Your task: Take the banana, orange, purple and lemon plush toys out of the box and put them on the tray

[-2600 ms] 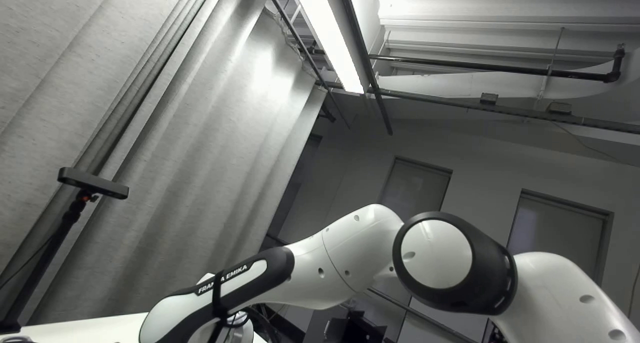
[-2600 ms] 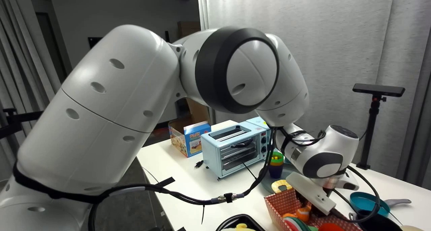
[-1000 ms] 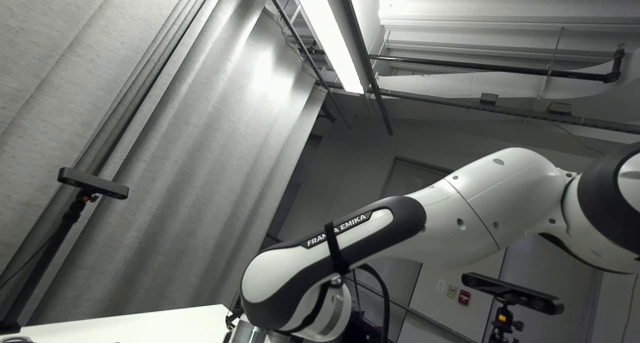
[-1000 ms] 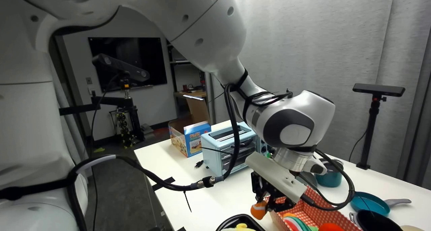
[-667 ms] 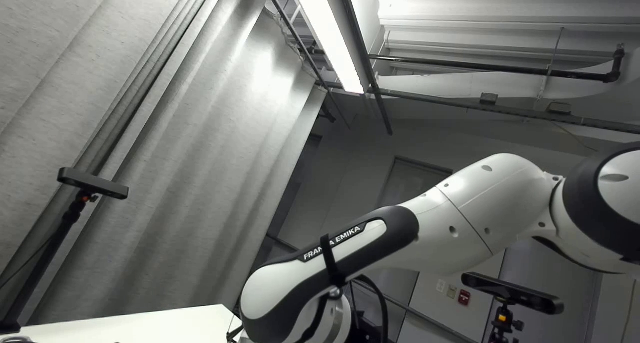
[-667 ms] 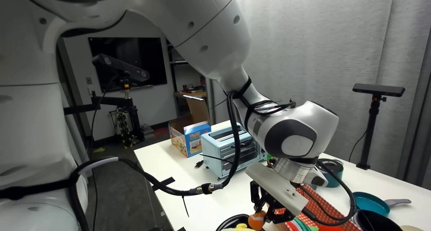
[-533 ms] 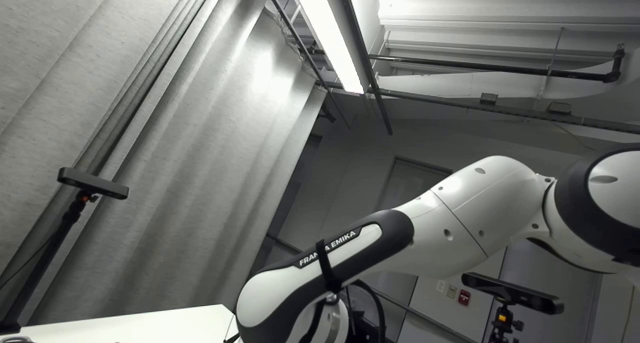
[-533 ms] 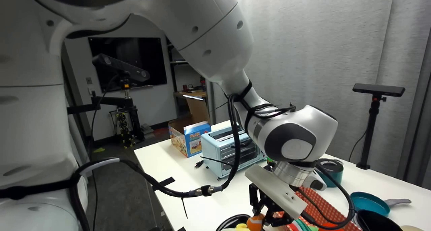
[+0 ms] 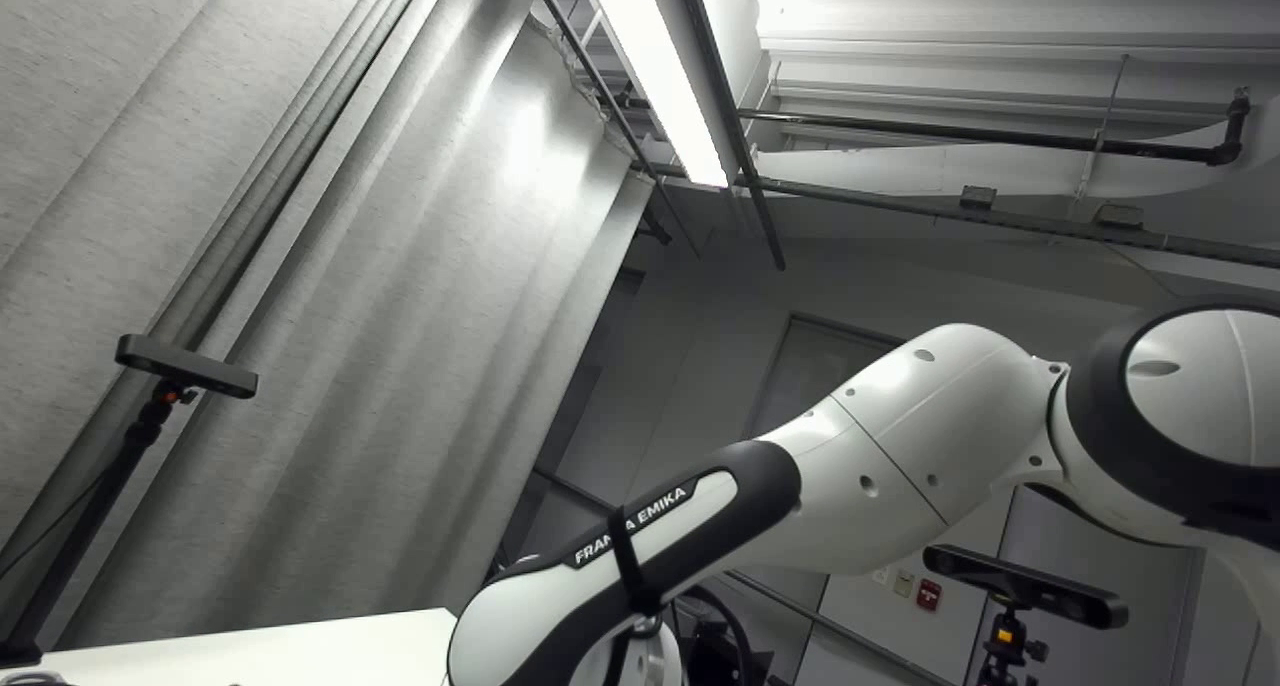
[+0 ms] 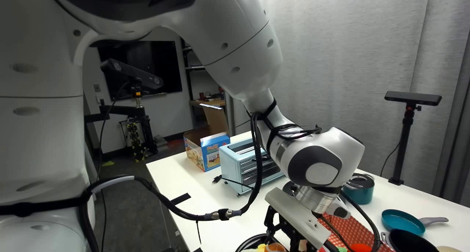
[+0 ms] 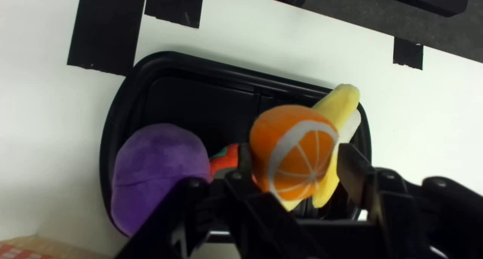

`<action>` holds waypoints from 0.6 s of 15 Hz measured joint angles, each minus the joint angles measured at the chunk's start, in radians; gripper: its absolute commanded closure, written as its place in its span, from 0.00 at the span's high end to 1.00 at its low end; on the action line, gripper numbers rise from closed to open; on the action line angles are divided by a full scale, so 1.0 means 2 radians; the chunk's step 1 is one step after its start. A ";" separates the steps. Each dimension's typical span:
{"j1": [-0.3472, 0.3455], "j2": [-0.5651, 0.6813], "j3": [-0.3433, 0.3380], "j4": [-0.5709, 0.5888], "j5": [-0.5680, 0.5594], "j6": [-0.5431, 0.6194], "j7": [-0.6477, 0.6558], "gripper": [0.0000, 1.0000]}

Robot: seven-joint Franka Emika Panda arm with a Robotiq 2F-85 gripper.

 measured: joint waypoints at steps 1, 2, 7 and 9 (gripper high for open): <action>0.000 0.000 -0.001 0.000 -0.001 0.000 0.000 0.98; 0.000 0.000 -0.002 0.001 -0.002 0.000 0.000 1.00; 0.000 -0.003 -0.010 0.002 -0.002 0.000 0.000 1.00; 0.000 -0.007 -0.013 0.001 -0.002 0.000 0.000 1.00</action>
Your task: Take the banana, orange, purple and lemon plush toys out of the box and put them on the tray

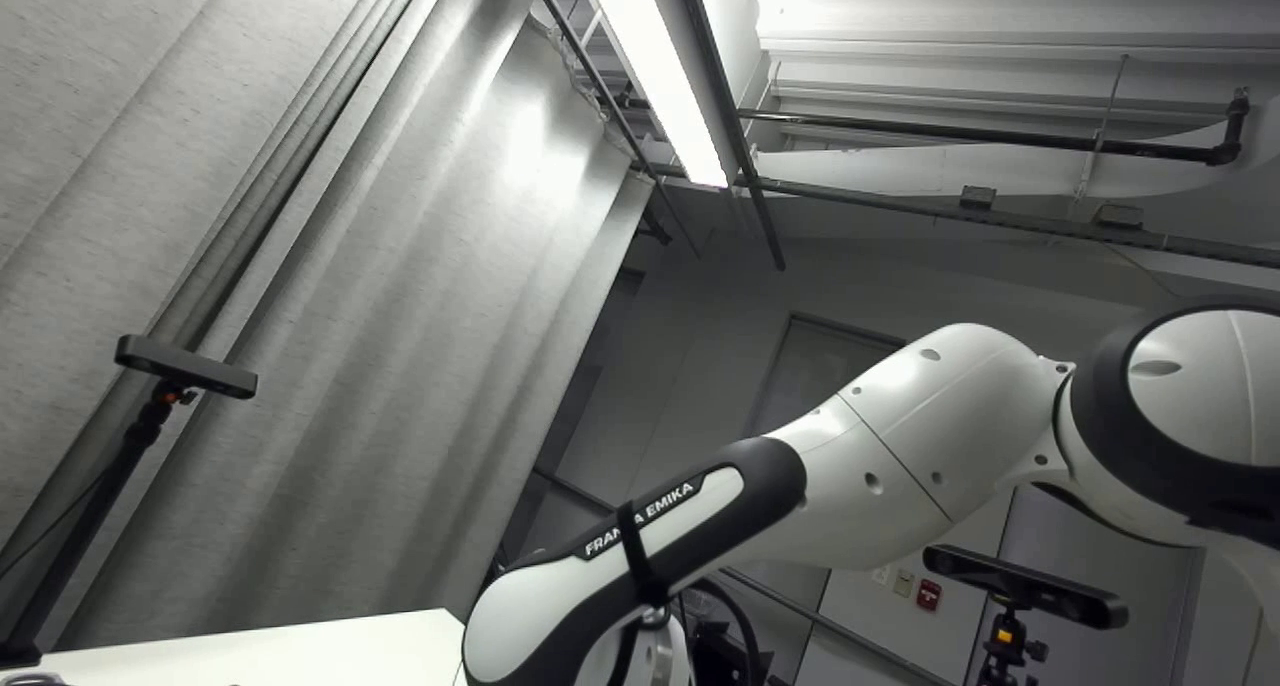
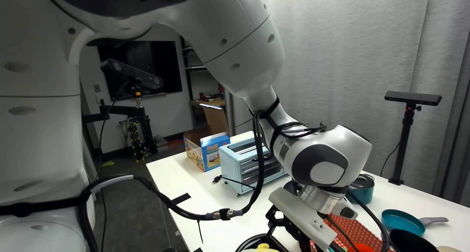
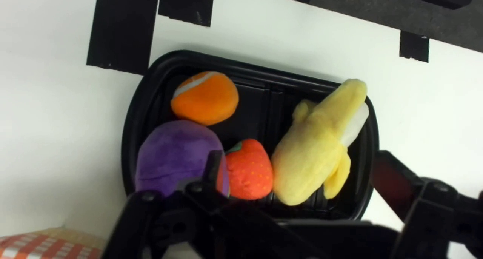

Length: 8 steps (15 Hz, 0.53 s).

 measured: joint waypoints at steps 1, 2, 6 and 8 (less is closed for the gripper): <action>0.000 -0.004 -0.001 0.000 0.000 0.000 0.000 1.00; 0.000 -0.009 -0.002 0.000 -0.001 0.000 0.000 1.00; 0.000 -0.052 -0.003 -0.004 -0.011 0.005 -0.001 1.00; 0.001 -0.082 -0.003 -0.009 -0.011 0.005 -0.005 1.00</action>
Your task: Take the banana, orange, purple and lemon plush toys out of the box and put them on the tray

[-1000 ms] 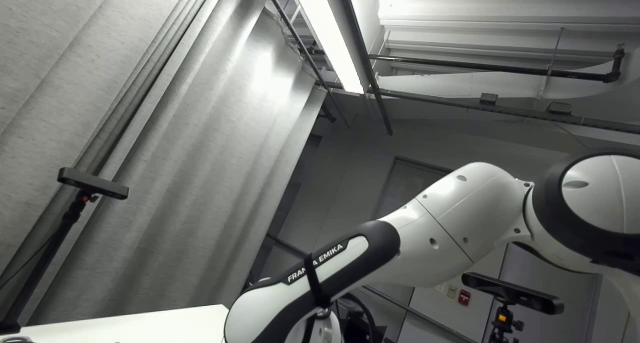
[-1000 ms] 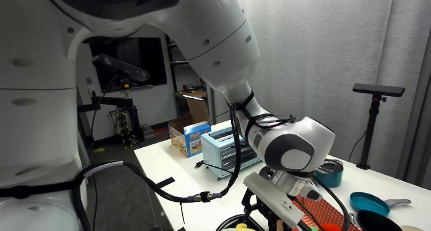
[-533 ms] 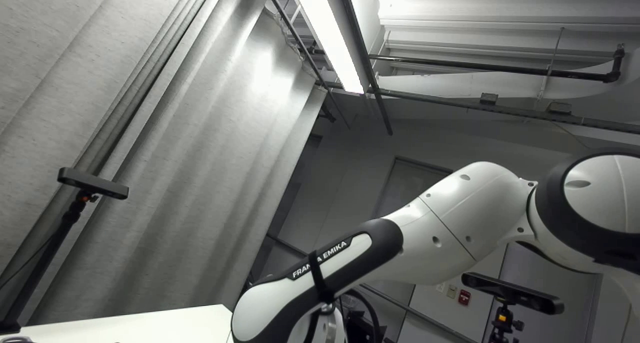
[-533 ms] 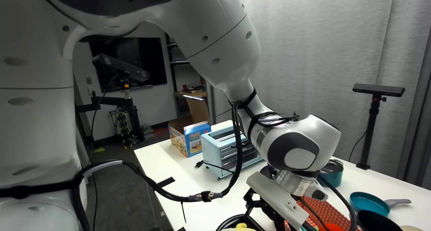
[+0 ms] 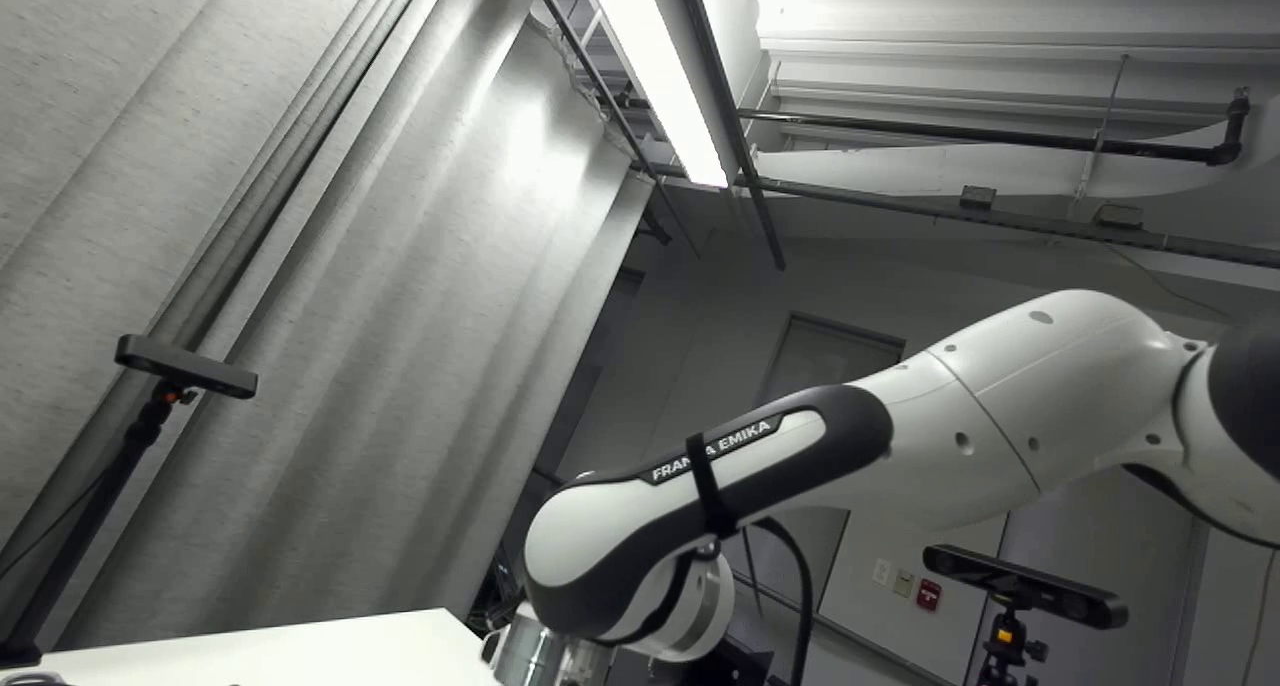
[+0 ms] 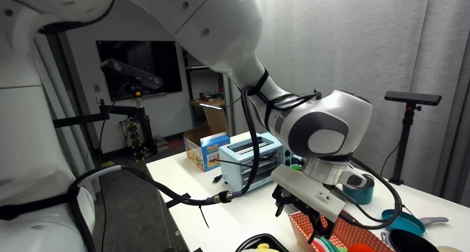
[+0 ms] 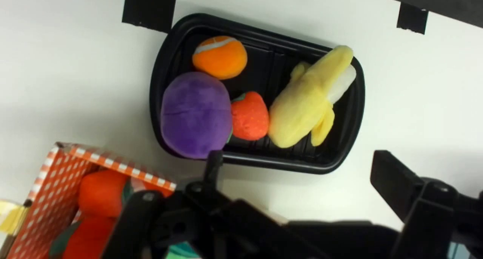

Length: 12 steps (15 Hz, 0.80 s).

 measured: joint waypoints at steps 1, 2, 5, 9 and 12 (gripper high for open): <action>0.000 -0.016 0.000 -0.004 0.001 0.000 -0.003 1.00; 0.001 -0.031 0.000 -0.009 0.002 0.000 -0.006 1.00; 0.006 -0.074 -0.006 -0.028 0.008 0.000 -0.014 1.00; 0.025 -0.122 -0.015 -0.062 0.012 0.000 -0.015 1.00; 0.039 -0.148 -0.025 -0.082 0.012 0.000 -0.017 1.00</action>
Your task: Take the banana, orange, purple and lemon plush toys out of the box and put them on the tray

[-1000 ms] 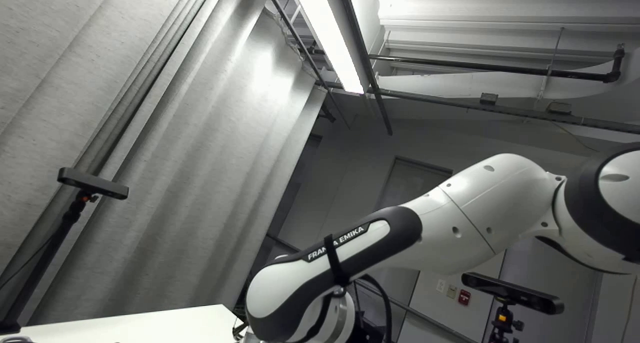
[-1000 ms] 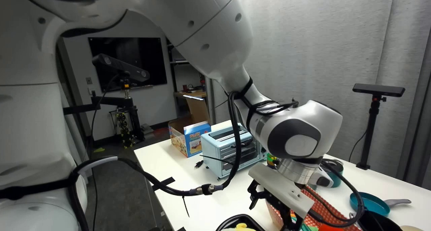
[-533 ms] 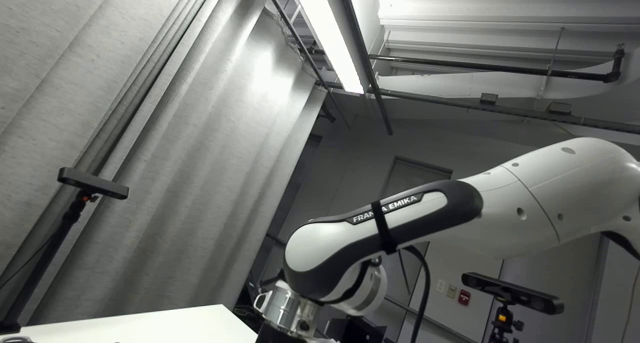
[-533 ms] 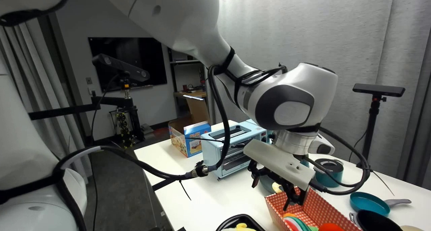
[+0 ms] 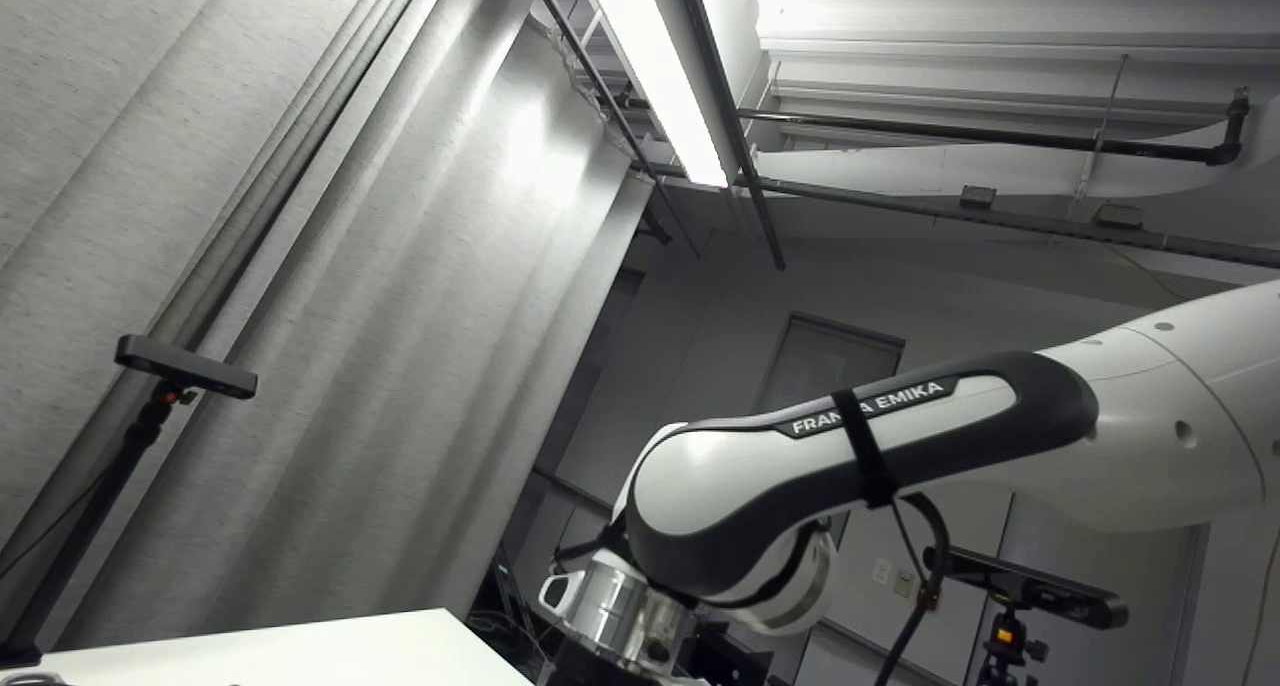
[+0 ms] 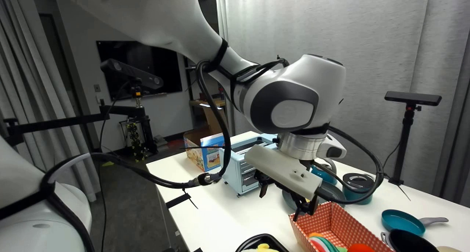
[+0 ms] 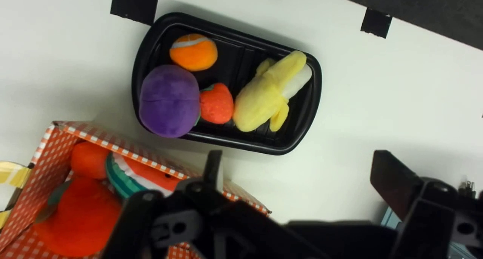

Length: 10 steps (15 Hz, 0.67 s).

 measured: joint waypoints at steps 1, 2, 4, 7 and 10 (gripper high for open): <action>0.004 -0.006 -0.003 -0.005 0.000 0.000 -0.001 1.00; 0.007 -0.012 -0.006 -0.009 0.000 0.000 -0.003 1.00; 0.014 -0.021 -0.011 -0.016 0.000 0.000 -0.009 1.00; 0.016 -0.029 -0.014 -0.022 0.000 0.000 -0.014 1.00; 0.017 -0.030 -0.014 -0.023 0.000 0.000 -0.014 1.00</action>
